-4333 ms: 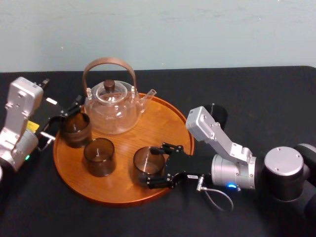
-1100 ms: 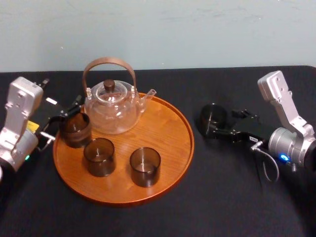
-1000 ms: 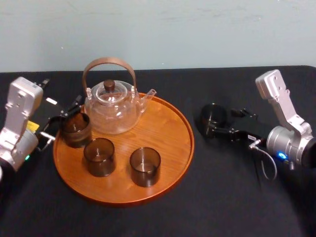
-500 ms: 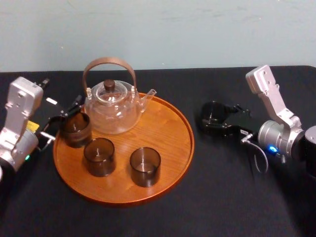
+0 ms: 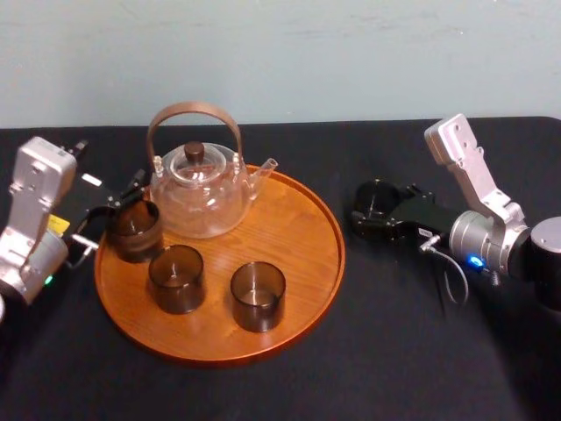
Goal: Pick up the glass from the table and place it on the tray.
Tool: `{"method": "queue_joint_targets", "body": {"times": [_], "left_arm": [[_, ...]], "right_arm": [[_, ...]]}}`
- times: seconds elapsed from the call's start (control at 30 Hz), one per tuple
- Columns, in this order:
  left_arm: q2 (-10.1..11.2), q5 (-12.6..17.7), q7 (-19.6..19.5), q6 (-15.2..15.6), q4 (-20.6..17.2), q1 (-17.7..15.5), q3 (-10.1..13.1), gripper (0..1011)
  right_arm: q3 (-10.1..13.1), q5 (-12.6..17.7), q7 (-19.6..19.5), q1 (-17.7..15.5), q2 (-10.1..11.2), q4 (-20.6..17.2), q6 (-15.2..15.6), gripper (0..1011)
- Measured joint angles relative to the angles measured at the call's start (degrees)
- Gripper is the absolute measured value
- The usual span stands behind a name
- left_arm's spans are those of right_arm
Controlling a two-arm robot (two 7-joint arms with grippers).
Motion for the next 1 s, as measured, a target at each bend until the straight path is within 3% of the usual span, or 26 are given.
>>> {"method": "queue_joint_targets", "body": {"times": [0.23,0.43,0.9,0.93,1.0], "left_arm": [[0.00,0.00,0.00,0.00,0.00,0.00,0.00,1001],[0.00,0.00,0.00,0.00,0.00,0.00,0.00,1001],[0.00,0.00,0.00,0.00,0.00,0.00,0.00,1001],[0.00,0.00,0.00,0.00,0.00,0.00,0.00,1001],[0.00,0.00,0.00,0.00,0.00,0.00,0.00,1001]], "right_arm": [[0.04,0.01,-0.01,-0.04,0.03,0.00,-0.04,993],[0.08,0.06,-0.01,-0.07,0.05,0.00,-0.09,902],[0.13,0.17,-0.05,-0.11,0.07,-0.05,-0.09,902],[1.72,1.68,2.33,-2.31,3.00,-5.23,-0.54,902],[1.90,1.90,2.72,-2.42,3.46,-6.13,-0.67,902]]}}
